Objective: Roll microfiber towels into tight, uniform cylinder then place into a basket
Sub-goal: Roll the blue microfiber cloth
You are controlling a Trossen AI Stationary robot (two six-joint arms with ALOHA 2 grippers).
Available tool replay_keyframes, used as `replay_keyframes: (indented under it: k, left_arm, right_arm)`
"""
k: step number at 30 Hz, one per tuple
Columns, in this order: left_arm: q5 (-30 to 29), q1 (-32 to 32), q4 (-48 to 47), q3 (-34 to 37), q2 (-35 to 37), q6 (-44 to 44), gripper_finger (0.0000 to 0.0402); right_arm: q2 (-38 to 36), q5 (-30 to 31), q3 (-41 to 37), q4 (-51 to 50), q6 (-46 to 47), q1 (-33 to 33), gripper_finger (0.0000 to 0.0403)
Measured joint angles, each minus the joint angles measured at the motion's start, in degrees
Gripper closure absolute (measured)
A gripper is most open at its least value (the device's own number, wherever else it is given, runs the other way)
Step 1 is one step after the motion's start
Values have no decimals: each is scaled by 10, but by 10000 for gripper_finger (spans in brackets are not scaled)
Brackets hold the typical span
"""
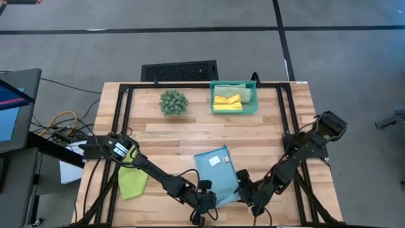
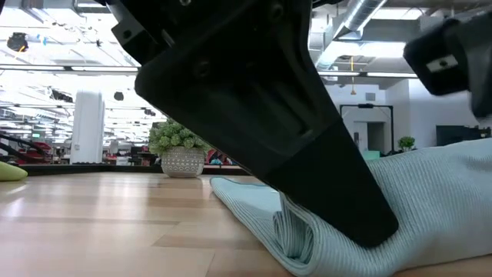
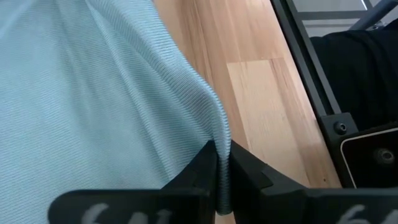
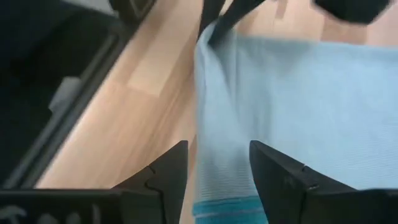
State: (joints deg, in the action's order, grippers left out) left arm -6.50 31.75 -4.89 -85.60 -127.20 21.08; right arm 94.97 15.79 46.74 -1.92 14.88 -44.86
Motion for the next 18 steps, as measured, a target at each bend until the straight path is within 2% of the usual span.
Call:
replay_keyframes:
  k: [3,8,18]
  left_arm:
    - [0,0,0,0,0,0,387]
    - [-2,0,-7,0,0,0,387]
    - [1,2,-39,0,14,26,386]
  right_arm:
    - [34,-2,0,2,0,5,213]
    - [60,-55,7,2,16,15,231]
    - [59,-86,46,-30,27,8,367]
